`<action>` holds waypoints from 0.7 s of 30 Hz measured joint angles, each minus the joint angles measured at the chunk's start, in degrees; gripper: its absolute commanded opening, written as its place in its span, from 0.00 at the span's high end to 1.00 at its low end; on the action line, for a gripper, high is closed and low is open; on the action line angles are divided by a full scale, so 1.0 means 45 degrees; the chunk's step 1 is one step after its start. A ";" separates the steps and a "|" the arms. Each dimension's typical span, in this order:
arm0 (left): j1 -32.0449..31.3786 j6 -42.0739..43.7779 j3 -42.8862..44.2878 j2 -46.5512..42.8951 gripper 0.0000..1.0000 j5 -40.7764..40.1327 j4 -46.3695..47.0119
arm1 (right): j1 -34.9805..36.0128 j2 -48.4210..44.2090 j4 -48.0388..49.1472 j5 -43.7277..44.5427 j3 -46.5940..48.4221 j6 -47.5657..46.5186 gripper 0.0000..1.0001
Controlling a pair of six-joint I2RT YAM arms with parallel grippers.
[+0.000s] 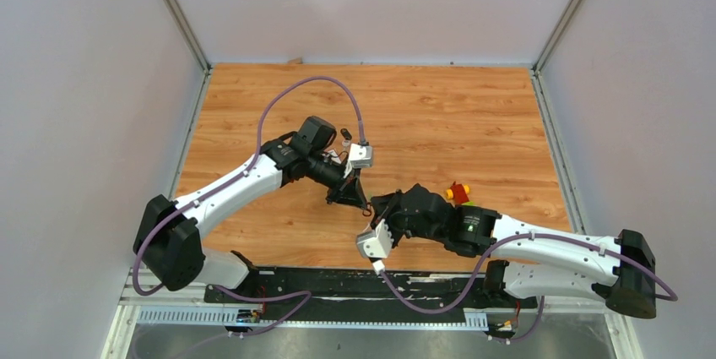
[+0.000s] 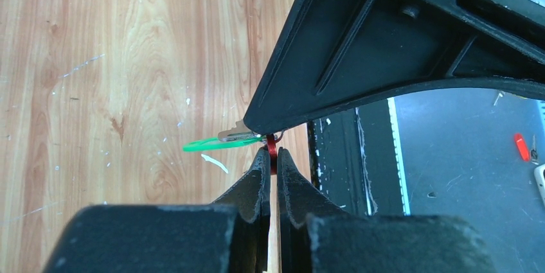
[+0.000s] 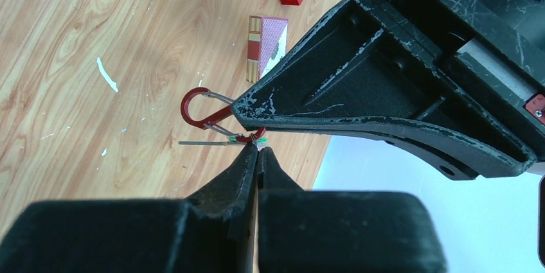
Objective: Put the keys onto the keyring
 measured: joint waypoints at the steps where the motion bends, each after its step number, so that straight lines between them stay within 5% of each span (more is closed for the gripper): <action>1: 0.0000 0.0029 0.0000 -0.0019 1.00 -0.0024 0.0029 | 0.0000 0.0000 0.0015 0.0039 0.0000 0.0000 0.97; 13: -0.0452 0.0228 -0.0277 -0.0685 1.00 0.0214 -0.0544 | -0.0748 -0.0131 0.1287 0.0976 0.0000 0.0311 0.84; 21: -0.0452 0.0277 -0.0316 -0.1098 1.00 0.0146 -0.0549 | -0.1996 -0.1608 0.1093 -0.0651 0.0000 0.1676 0.74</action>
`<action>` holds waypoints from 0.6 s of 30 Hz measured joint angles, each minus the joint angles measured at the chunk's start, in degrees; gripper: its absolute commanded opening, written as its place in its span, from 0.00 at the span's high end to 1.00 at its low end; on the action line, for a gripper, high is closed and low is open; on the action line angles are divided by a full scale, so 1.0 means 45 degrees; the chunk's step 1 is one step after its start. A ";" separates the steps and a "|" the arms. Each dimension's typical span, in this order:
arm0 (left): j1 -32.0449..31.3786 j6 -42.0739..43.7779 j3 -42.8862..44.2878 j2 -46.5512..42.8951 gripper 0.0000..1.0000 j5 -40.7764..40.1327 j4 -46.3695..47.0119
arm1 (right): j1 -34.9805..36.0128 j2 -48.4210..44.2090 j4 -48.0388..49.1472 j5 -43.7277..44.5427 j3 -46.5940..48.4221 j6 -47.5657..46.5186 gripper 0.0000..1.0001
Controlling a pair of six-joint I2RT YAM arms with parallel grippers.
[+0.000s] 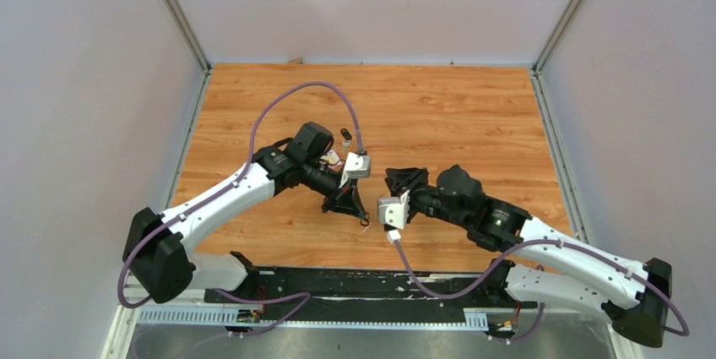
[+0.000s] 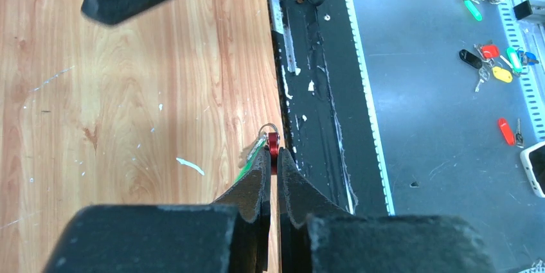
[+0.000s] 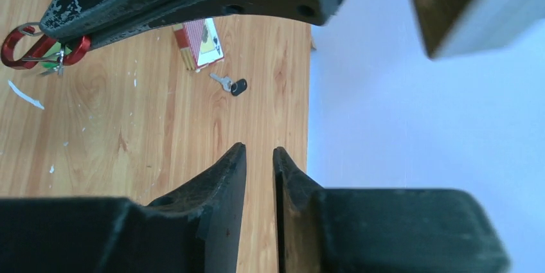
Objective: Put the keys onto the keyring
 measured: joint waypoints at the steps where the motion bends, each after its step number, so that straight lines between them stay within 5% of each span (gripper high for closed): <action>1: 0.0000 -0.0005 0.0000 -0.0029 1.00 -0.0029 0.0010 | -0.0112 -0.0316 -0.0063 -0.0384 0.0000 0.0214 0.71; 9: 0.0000 -0.0015 0.0005 -0.0238 1.00 -0.0432 0.0238 | -0.0991 -0.0869 -0.0695 -0.2934 0.0000 0.1457 0.53; 18: 0.0000 0.0719 0.0005 -0.0918 1.00 -0.0627 0.0296 | -0.0986 -0.0146 -0.1166 -0.4682 -0.0102 0.2297 0.50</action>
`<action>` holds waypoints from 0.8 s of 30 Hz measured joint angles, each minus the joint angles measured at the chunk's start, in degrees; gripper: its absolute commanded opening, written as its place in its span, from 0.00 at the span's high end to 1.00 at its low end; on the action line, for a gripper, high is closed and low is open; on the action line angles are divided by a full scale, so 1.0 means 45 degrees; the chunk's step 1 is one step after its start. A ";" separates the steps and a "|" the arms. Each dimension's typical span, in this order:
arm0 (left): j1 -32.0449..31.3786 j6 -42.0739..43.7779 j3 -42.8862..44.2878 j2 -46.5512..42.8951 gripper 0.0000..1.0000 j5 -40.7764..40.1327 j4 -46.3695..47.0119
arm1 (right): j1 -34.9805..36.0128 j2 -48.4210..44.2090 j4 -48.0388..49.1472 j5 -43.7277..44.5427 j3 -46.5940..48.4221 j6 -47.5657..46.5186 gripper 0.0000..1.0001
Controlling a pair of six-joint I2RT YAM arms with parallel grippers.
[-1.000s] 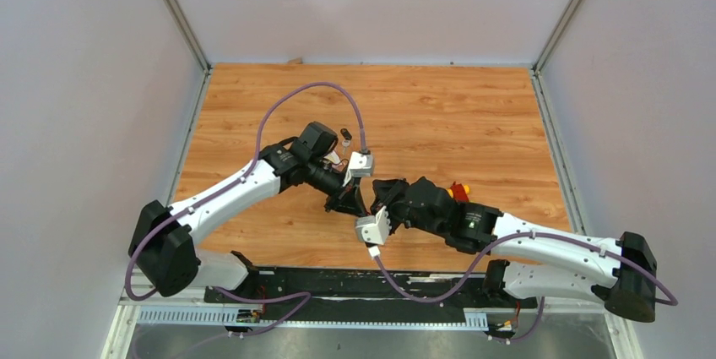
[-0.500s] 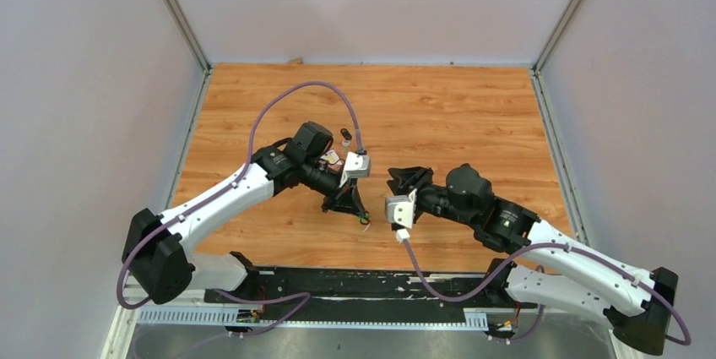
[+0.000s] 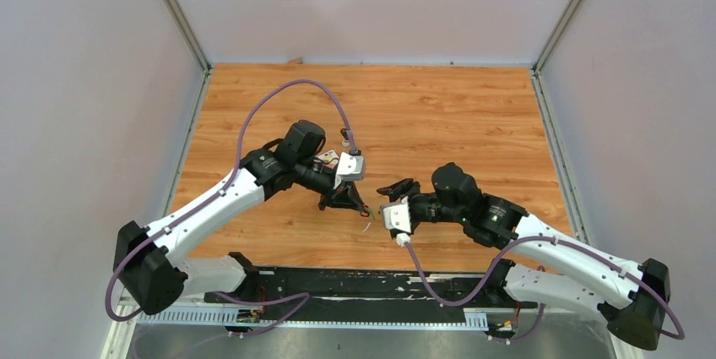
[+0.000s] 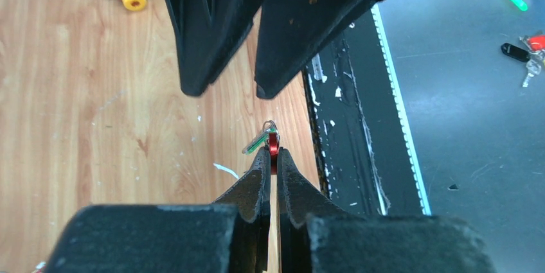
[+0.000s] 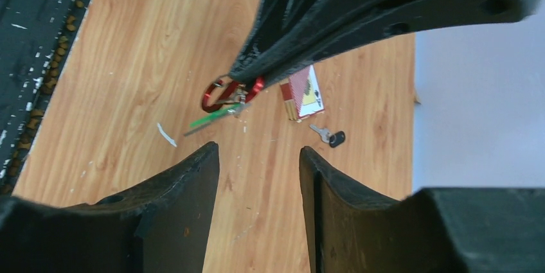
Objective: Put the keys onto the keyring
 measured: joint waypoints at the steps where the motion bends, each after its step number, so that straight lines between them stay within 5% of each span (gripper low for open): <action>1: 0.0000 0.0058 0.0000 -0.0112 1.00 -0.0005 0.0097 | 0.0000 0.0092 -0.0015 -0.0146 0.0000 0.0078 0.50; 12: 0.0005 -0.0243 -0.1098 -0.1350 1.00 0.0083 0.2409 | 0.0000 0.0986 -0.0019 -0.0879 -0.0015 0.0729 0.51; 24: 0.0005 -0.0831 -0.1734 -0.1399 1.00 0.0393 0.3492 | 0.0651 0.1719 0.1214 0.0374 -0.0350 0.1054 0.80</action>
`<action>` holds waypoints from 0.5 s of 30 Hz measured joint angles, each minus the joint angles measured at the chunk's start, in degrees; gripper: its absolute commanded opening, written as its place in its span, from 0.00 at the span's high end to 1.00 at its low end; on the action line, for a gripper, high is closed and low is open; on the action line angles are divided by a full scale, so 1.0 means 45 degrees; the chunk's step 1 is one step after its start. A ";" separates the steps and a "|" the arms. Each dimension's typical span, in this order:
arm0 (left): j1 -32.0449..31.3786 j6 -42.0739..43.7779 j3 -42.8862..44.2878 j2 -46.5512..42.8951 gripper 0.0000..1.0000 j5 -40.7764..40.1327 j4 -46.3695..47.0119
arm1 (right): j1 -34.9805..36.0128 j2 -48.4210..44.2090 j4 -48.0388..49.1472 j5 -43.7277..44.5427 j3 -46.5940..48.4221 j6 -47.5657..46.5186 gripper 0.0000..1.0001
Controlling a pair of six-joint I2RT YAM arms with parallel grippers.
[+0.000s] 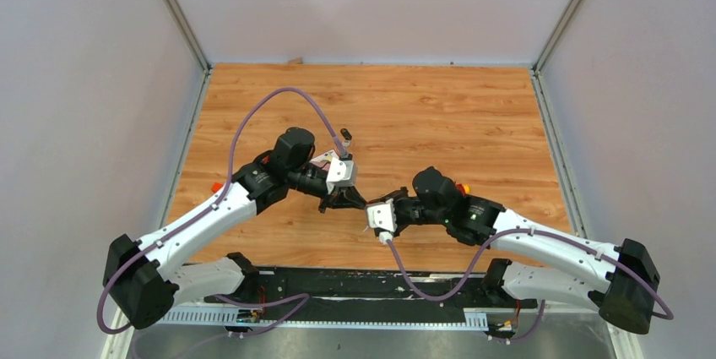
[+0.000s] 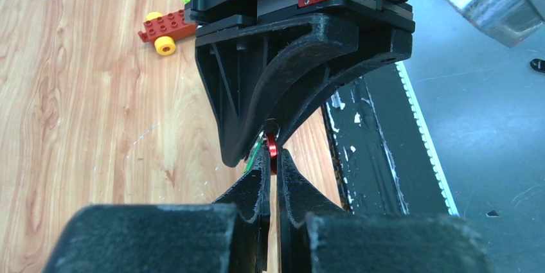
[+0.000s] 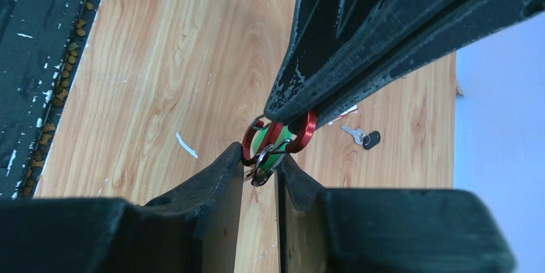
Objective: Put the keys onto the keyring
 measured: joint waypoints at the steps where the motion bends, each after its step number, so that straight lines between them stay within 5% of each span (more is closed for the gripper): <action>1: 0.0000 0.0005 -0.0058 -0.0029 1.00 -0.0034 0.0034 | 0.0005 -0.0010 0.0092 0.0112 -0.0087 0.0034 0.82; 7: 0.0010 0.0063 -0.0175 -0.0160 1.00 -0.0238 0.0175 | 0.0078 -0.0170 0.0525 0.0719 -0.0369 -0.0112 0.87; 15: 0.0010 0.0160 -0.0175 -0.0228 1.00 -0.0452 0.0272 | 0.0117 -0.0277 0.0534 0.1190 -0.0398 -0.0413 0.73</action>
